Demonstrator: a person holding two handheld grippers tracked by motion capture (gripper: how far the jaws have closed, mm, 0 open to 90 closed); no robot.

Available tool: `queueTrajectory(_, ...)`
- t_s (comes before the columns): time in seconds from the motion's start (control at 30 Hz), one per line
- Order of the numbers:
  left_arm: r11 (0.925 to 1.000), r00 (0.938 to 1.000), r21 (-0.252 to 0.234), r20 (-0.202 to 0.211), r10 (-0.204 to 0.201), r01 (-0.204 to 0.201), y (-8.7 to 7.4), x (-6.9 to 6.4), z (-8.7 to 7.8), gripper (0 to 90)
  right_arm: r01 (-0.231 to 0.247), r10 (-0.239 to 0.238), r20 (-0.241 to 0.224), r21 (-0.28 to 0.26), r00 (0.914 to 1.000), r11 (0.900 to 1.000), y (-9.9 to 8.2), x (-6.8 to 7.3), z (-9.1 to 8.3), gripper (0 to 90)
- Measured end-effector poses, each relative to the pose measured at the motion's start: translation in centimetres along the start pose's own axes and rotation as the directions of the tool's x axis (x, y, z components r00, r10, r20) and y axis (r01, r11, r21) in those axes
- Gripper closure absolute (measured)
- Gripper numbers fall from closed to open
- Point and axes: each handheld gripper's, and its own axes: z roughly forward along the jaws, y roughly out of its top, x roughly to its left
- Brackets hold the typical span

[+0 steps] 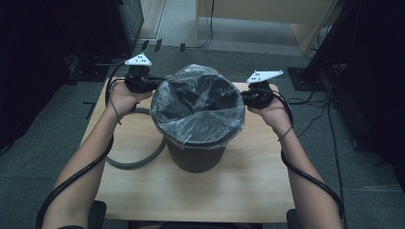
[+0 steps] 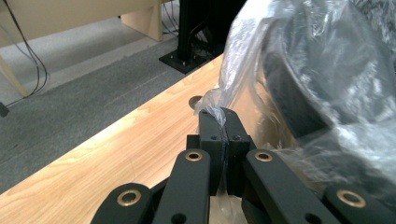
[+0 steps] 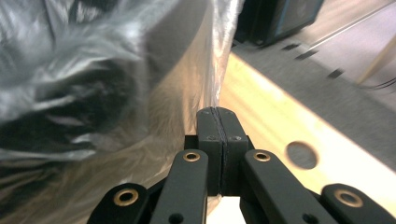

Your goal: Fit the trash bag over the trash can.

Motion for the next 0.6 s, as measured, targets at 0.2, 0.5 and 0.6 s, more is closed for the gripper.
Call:
queueTrajectory(0.2, 0.9999, 0.9999, 0.004, 0.012, -0.011, 0.011, -0.5, 0.1, 0.3, 89.4, 0.001, -0.001, 0.019, -0.002, 0.9998, 1.0, -0.6, 0.0, -0.1, 80.9)
queueTrajectory(0.5, 0.9963, 0.9996, -0.082, 0.011, 0.025, -0.024, 0.4, 0.5, -1.4, 68.7, 0.013, -0.005, 0.055, -0.15, 0.9985, 0.9886, 0.1, -0.6, -3.2, 61.5)
queueTrajectory(0.6, 0.9953, 0.9994, -0.09, -0.001, 0.034, -0.034, 0.9, 0.6, -2.1, 64.4, 0.039, -0.027, 0.075, -0.173, 0.9968, 0.9841, 0.6, -0.4, -4.3, 56.6)
